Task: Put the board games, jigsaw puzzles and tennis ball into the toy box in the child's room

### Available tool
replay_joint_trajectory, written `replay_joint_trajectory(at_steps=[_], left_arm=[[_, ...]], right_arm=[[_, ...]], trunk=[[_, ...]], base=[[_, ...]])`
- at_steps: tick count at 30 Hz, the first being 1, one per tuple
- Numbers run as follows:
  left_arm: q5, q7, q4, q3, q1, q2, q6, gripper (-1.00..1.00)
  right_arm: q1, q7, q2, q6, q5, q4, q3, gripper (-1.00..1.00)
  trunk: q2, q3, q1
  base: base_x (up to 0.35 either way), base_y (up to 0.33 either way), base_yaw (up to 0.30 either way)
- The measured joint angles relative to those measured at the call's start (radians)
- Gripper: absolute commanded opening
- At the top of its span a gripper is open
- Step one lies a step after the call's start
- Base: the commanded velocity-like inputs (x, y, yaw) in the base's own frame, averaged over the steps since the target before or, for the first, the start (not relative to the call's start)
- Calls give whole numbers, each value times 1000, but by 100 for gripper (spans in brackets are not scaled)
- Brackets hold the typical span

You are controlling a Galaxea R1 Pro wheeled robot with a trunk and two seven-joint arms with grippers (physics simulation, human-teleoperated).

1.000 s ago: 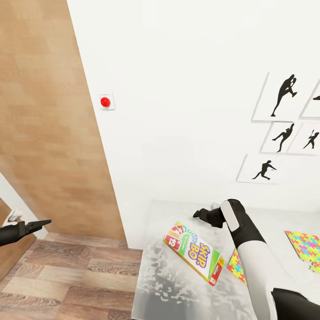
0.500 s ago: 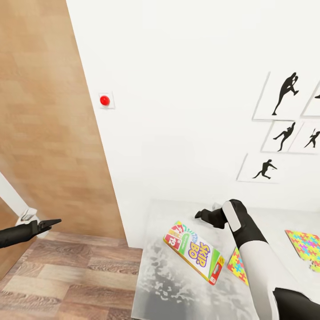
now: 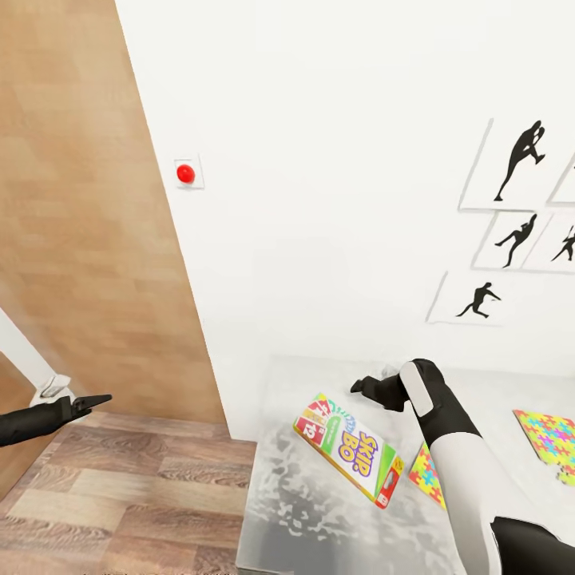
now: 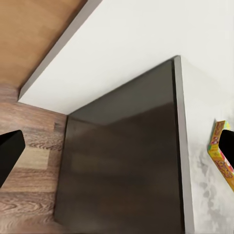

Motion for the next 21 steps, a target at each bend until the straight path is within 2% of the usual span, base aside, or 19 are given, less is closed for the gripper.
replay_joint_trajectory(at_steps=[12,21], left_arm=[[0,2,1,0,0,0,-5,100],[0,2,1,0,0,0,-8,100]], right_arm=[[0,-1,-4,-1,1,36,-2,100],[0,0,-33,-2,-1,50,-2,100]], trunk=[[0,-19,0],[0,-34,0]], base=[[0,0,0],[0,0,0]])
